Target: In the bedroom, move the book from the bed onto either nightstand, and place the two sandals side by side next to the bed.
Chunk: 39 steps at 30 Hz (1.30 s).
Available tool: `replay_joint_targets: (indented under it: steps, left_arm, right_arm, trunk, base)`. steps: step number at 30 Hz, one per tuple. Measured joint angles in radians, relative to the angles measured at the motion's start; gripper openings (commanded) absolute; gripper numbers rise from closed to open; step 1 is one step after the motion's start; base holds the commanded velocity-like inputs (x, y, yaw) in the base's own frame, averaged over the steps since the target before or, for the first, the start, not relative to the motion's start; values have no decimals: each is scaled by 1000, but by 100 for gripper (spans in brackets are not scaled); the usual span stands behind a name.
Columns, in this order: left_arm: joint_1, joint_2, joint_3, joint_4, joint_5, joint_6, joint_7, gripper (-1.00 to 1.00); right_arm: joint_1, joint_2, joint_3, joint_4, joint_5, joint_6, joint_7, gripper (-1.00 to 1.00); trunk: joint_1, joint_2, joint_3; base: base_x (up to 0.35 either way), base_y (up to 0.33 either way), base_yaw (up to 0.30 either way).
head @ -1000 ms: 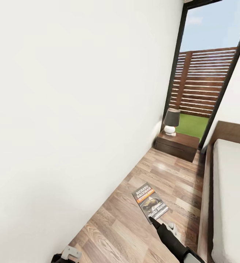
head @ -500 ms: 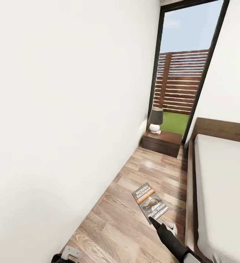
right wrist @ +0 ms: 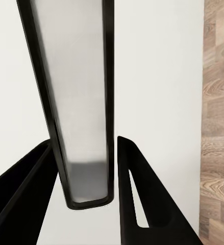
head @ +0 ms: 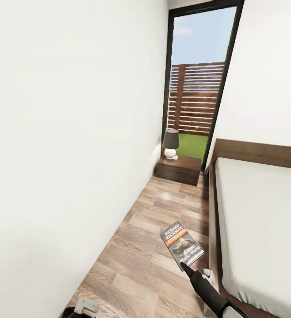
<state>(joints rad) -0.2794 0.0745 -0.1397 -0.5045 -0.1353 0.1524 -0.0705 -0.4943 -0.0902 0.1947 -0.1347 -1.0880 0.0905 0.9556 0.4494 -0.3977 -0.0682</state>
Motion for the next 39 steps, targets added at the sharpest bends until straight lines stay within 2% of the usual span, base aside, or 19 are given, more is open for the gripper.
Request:
replay_joint_targets:
  steps: [13,31,36,39]
  left_arm:
    - [0,0,0,0,0,0,-1,100]
    - [-1,0,1,3,2,18,-11,100]
    - [-1,0,3,37,3,19,-12,100]
    - [-3,-3,3,90,4,20,-12,100]
  right_arm:
    - [0,-1,-2,0,-1,1,0,-100]
    - [0,0,-2,0,-1,0,1,-100]
    - [0,0,-2,0,-1,0,0,-100]
    - [-1,-2,-2,0,-1,1,1,-100]
  trunk:
    - [0,0,0]
    - [0,0,0]
    - [0,0,0]
    - [0,0,0]
  base:
    - [0,0,-215]
    - [0,0,-24]
    - [0,0,-1]
    - [0,0,0]
